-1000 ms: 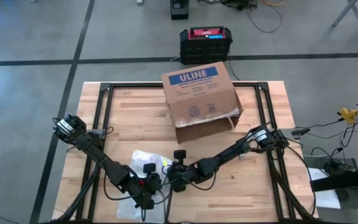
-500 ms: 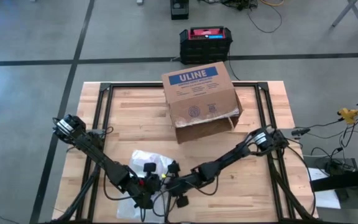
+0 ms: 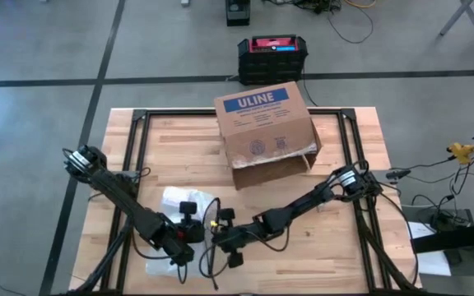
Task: Unpack boxes
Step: Adjust the charger adapters into the white zip bag
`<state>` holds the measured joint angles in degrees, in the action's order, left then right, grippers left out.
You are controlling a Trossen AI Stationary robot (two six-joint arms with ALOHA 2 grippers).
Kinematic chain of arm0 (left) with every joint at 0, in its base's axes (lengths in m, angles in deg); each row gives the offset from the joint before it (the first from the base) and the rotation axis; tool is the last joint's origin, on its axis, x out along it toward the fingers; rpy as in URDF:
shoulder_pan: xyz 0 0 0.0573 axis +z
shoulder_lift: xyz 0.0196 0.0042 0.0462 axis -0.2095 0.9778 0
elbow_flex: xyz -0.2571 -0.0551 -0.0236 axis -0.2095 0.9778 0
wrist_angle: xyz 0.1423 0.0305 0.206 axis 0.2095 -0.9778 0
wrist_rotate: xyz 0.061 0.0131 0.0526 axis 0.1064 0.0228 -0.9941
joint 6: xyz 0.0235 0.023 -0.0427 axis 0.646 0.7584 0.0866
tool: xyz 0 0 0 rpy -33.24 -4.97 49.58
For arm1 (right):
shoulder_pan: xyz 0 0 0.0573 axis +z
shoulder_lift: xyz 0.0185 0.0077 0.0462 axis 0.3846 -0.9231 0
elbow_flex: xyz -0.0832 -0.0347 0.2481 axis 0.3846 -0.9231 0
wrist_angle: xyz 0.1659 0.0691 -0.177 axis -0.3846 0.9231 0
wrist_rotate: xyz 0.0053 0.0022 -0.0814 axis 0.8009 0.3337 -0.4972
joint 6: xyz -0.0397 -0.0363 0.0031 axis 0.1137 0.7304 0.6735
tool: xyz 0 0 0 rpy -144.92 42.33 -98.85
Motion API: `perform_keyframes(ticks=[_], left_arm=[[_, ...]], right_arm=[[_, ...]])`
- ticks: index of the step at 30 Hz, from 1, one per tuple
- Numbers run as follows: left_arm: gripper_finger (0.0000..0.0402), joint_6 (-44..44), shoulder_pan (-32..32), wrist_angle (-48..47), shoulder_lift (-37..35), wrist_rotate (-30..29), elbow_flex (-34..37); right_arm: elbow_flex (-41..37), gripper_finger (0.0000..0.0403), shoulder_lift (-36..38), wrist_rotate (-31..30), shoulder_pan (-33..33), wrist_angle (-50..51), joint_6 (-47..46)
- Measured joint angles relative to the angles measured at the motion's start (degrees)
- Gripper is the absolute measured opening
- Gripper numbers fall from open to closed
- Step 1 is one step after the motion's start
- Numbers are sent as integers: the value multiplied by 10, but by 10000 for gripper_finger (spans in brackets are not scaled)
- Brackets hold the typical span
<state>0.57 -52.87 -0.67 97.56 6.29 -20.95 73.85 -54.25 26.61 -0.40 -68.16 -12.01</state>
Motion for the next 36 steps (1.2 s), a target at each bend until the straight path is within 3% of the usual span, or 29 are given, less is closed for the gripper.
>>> perform_keyframes(ticks=[2,6,11,18,23,29,36], left_arm=[[13,3,1,16,-12,-24,0],[14,-12,1,76,-18,-20,0],[14,-22,1,126,-14,19,0],[22,-34,1,179,-1,31,0],[67,-55,-1,193,9,51,0],[154,-60,-1,184,2,67,-2],[210,-102,-7,184,-13,121,-17]], right_arm=[[0,0,1,21,-1,7,-10],[0,0,3,52,8,34,-12],[-3,0,3,22,11,100,-37],[-13,0,3,-35,10,94,-36],[-14,0,1,-48,0,75,-30],[-14,0,-2,-47,-1,81,-14],[-13,0,45,-48,11,164,-27]])
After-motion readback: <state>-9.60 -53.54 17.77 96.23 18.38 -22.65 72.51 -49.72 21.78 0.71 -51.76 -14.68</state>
